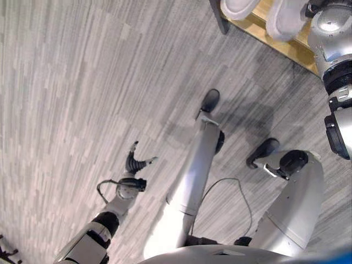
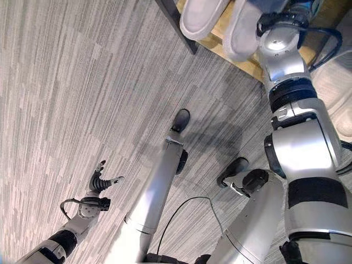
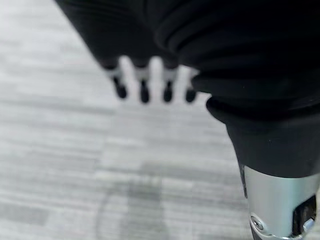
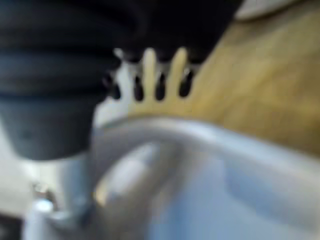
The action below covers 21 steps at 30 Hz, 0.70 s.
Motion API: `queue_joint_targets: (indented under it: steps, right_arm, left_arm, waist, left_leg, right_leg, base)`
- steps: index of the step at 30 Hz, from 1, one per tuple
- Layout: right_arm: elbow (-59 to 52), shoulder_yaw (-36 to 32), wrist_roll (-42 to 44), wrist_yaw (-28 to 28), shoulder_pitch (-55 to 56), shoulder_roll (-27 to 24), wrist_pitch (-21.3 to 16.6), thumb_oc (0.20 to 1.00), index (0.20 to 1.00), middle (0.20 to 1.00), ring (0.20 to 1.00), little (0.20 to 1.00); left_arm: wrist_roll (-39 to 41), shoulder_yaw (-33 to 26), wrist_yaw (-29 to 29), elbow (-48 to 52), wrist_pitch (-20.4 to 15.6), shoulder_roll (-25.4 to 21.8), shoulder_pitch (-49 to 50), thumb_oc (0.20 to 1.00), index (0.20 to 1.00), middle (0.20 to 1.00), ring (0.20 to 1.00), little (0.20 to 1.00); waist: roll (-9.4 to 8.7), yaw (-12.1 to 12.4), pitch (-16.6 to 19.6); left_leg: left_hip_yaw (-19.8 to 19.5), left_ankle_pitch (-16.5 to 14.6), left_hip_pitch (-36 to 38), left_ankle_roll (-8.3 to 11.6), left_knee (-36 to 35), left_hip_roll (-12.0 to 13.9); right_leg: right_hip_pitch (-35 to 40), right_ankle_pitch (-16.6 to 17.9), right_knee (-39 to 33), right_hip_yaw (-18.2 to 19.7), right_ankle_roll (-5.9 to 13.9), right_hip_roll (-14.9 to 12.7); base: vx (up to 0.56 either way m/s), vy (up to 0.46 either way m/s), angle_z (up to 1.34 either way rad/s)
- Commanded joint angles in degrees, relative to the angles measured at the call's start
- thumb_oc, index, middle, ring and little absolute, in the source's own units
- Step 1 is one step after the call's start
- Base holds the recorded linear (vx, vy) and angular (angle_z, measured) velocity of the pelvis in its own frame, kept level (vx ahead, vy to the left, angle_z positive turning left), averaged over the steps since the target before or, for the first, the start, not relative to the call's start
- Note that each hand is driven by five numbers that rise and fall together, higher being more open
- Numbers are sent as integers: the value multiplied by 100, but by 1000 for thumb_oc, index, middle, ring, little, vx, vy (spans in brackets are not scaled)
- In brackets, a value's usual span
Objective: Arrange the slippers neatly on the shoe rack.
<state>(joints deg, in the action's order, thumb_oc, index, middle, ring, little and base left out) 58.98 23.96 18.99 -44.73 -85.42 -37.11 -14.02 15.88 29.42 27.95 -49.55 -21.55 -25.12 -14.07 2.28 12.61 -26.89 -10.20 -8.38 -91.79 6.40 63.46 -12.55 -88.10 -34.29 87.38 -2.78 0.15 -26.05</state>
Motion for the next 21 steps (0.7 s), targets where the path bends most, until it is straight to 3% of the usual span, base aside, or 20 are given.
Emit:
queue_joint_targets:
  steps: [1, 3, 9, 13, 18, 21]
  right_arm:
    - [-578, -74, -69, -410, -138, -280, -448, 1000, 1000, 1000, 1000, 1000]
    - [-660, -218, 93, -261, 22, -348, -473, 1000, 1000, 1000, 1000, 1000]
    - [-192, 189, -125, 42, -146, -162, -171, 1000, 1000, 1000, 1000, 1000]
    - [816, 1253, -772, 514, -870, 290, 426, 1000, 1000, 1000, 1000, 1000]
    - [1468, 1242, -240, 306, -1557, 856, 423, 1000, 1000, 1000, 1000, 1000]
    - [1998, 1117, 118, 154, -1787, 919, 506, 1000, 1000, 1000, 1000, 1000]
  left_arm:
    - [-265, -422, 369, -208, 24, -37, 28, 1000, 1000, 1000, 1000, 1000]
    - [-228, -418, 301, -133, 27, -55, -3, 1000, 1000, 1000, 1000, 1000]
    - [-105, -359, 59, -309, 74, -21, -23, 1000, 1000, 1000, 1000, 1000]
    - [77, -380, -76, -718, 72, -17, -88, 1000, 1000, 1000, 1000, 1000]
    - [274, -222, -151, -925, 143, -15, -253, 1000, 1000, 1000, 1000, 1000]
    - [420, -62, -262, -1002, 224, 55, -332, 1000, 1000, 1000, 1000, 1000]
  waist:
    - [16, -98, -290]
    - [13, -128, -290]
    - [-10, -186, -290]
    - [-98, -214, -290]
    - [-144, -178, -288]
    - [-156, -187, -286]
  left_leg:
    - [-29, -795, 183, -119, 163, 241]
    - [-63, -724, 183, -88, 89, 220]
    - [-68, -627, 183, -79, -52, 242]
    - [-65, -550, 183, -64, -223, 285]
    - [-39, -454, 183, -39, -427, 314]
    - [-5, -470, 183, -44, -448, 310]
  right_leg:
    - [334, 755, -793, 353, 422, 520]
    - [308, 763, -801, 355, 431, 508]
    - [238, 797, -820, 394, 435, 520]
    - [242, 842, -997, 368, 444, 494]
    - [368, 853, -1261, 276, 457, 531]
    - [404, 833, -1289, 270, 457, 546]
  base:
    - [-44, -22, 1]
    - [-16, -12, 1]
    - [-12, 18, -1]
    - [-17, 35, -1]
    - [-17, 31, 4]
    - [-7, 27, 4]
